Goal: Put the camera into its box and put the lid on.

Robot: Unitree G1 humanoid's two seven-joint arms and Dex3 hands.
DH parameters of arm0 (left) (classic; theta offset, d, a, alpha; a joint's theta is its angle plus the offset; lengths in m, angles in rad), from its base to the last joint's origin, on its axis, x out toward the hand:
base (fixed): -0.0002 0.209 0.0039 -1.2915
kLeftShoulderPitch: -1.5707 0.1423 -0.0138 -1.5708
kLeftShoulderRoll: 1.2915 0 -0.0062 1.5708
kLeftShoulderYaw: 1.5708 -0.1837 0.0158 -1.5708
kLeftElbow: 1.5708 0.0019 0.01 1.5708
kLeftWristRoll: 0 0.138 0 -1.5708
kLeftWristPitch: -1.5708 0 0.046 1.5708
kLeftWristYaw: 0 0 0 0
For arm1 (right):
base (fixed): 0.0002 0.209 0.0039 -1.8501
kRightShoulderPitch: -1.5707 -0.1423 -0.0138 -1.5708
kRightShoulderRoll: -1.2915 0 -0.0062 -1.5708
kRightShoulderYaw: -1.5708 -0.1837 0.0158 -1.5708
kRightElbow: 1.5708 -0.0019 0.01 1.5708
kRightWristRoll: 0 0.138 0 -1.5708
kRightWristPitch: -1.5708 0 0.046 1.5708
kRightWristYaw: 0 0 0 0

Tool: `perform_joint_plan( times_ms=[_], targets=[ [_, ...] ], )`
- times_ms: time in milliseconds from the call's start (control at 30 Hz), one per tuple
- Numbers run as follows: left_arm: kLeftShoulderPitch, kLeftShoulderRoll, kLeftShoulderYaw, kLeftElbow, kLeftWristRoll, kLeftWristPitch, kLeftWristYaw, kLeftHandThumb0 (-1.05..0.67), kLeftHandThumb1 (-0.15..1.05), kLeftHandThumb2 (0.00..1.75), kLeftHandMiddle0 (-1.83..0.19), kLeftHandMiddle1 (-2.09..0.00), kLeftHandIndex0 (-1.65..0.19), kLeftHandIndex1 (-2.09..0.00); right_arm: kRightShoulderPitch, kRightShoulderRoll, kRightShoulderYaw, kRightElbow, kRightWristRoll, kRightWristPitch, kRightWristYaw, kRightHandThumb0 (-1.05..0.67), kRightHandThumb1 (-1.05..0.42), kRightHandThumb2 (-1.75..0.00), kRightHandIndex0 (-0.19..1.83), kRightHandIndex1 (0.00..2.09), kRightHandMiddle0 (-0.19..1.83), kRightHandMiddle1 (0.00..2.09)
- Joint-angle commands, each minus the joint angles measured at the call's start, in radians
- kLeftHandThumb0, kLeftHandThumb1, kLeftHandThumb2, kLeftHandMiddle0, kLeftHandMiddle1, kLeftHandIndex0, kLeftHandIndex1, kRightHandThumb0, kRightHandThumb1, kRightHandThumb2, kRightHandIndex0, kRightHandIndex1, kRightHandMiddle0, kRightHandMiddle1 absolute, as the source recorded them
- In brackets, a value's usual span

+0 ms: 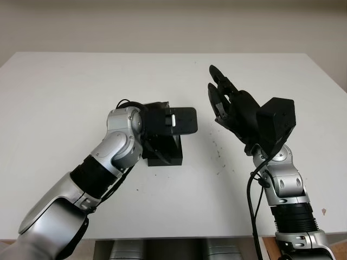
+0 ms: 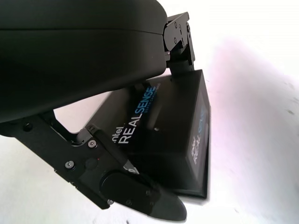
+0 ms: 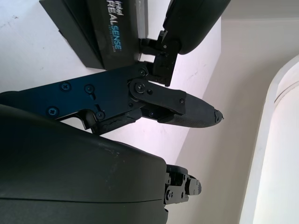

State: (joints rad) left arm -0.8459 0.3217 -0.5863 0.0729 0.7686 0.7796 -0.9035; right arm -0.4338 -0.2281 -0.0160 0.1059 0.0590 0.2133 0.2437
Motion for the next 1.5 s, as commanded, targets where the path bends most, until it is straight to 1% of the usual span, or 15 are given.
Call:
perform_joint_plan(
  times_ms=[0, 33, 67, 100, 300, 567, 633, 733, 800, 900, 967, 1100, 1233, 1367, 1467],
  targets=[
    [0.007, -0.056, -0.042, -0.061, -0.041, 0.008, -0.058, -0.63, 1.05, 0.63, 0.14, -0.46, 0.17, -0.78, -0.023, 0.004, -0.002, 0.002, 0.007, -0.001, 0.005, -0.64, -1.05, -0.66, -0.03, 0.04, -0.06, 0.05],
    [0.007, -0.062, -0.047, -0.075, -0.045, 0.027, -0.071, -0.65, 1.05, 0.66, 0.17, -0.24, 0.18, -0.40, -0.024, 0.004, -0.002, 0.001, 0.006, 0.001, 0.005, -0.65, -1.05, -0.65, -0.03, 0.05, -0.06, 0.05],
    [0.006, -0.066, -0.054, -0.088, -0.045, 0.044, -0.078, -0.67, 1.05, 0.68, 0.18, -0.10, 0.19, -0.16, -0.025, 0.004, -0.002, 0.001, 0.006, 0.002, 0.005, -0.65, -1.05, -0.65, -0.02, 0.05, -0.05, 0.05],
    [0.007, -0.066, -0.063, -0.103, -0.042, 0.053, -0.080, -0.68, 1.05, 0.69, 0.19, -0.05, 0.19, -0.08, -0.026, 0.004, -0.003, 0.000, 0.007, 0.006, 0.005, -0.66, -1.05, -0.65, -0.02, 0.05, -0.05, 0.05],
    [0.039, -0.048, -0.067, -0.175, -0.067, 0.047, -0.067, -0.73, 1.05, 0.71, 0.19, 0.00, 0.19, 0.00, -0.026, 0.008, -0.009, 0.012, 0.008, -0.011, 0.006, -0.65, -1.05, -0.64, -0.03, 0.05, -0.06, 0.05],
    [0.050, -0.033, -0.082, -0.191, -0.079, 0.041, -0.055, -0.72, 1.05, 0.65, 0.19, 0.00, 0.19, 0.00, -0.024, 0.007, -0.009, 0.002, 0.008, 0.003, 0.013, -0.63, -1.05, -0.65, -0.03, 0.05, -0.06, 0.05],
    [0.063, -0.007, -0.091, -0.209, -0.062, -0.031, -0.015, -0.72, 1.05, 0.64, 0.19, 0.00, 0.19, 0.00, -0.024, 0.006, -0.008, 0.002, 0.003, 0.002, 0.008, -0.63, -1.05, -0.65, -0.02, 0.06, -0.05, 0.06],
    [0.067, 0.079, -0.114, -0.230, -0.008, -0.257, 0.068, -0.75, 1.05, 0.68, 0.19, 0.00, 0.19, 0.00, -0.023, 0.003, -0.011, 0.011, 0.004, -0.008, 0.012, -0.64, -1.05, -0.64, -0.01, 0.06, -0.05, 0.06],
    [0.069, 0.109, -0.101, -0.225, 0.015, -0.366, 0.120, -0.78, 1.05, 0.71, 0.19, 0.00, 0.19, 0.00, -0.024, -0.002, -0.013, 0.015, 0.004, -0.006, 0.015, -0.65, -1.05, -0.63, -0.02, 0.05, -0.05, 0.05],
    [0.074, 0.125, -0.058, -0.212, 0.022, -0.460, 0.180, -0.81, 1.05, 0.74, 0.19, 0.00, 0.19, 0.00, -0.029, -0.002, -0.014, 0.023, 0.001, -0.006, 0.009, -0.65, -1.05, -0.63, -0.02, 0.05, -0.06, 0.05],
    [0.066, 0.132, -0.017, -0.215, 0.008, -0.484, 0.184, -0.81, 1.05, 0.74, 0.19, 0.00, 0.19, 0.00, -0.028, -0.002, -0.017, 0.028, -0.003, -0.016, 0.004, -0.65, -1.05, -0.63, -0.01, 0.06, -0.04, 0.06],
    [0.094, 0.111, 0.114, -0.240, -0.071, -0.488, 0.233, -0.80, 1.05, 0.72, 0.19, 0.00, 0.19, 0.00, -0.029, 0.006, -0.032, 0.036, 0.017, -0.033, 0.006, -0.63, -1.05, -0.64, -0.03, 0.05, -0.06, 0.05],
    [0.178, 0.065, 0.268, -0.289, -0.219, -0.454, 0.295, -0.80, 1.05, 0.69, 0.19, 0.00, 0.19, 0.00, -0.048, 0.009, -0.032, 0.065, 0.002, -0.046, -0.010, -0.68, -1.05, -0.68, -0.06, 0.03, -0.07, 0.05],
    [0.237, 0.032, 0.374, -0.335, -0.343, -0.414, 0.328, -0.81, 1.05, 0.67, 0.19, 0.00, 0.19, 0.00, -0.056, 0.028, -0.048, 0.066, 0.027, -0.040, -0.022, -0.69, -1.05, -0.69, -0.11, 0.02, -0.10, 0.03],
    [0.286, 0.010, 0.449, -0.311, -0.427, -0.428, 0.393, -0.79, 1.05, 0.63, 0.19, 0.00, 0.19, 0.00, -0.057, 0.038, -0.050, 0.070, 0.035, -0.046, -0.029, -0.72, -1.05, -0.70, -0.16, 0.00, -0.16, 0.01]
  ],
)
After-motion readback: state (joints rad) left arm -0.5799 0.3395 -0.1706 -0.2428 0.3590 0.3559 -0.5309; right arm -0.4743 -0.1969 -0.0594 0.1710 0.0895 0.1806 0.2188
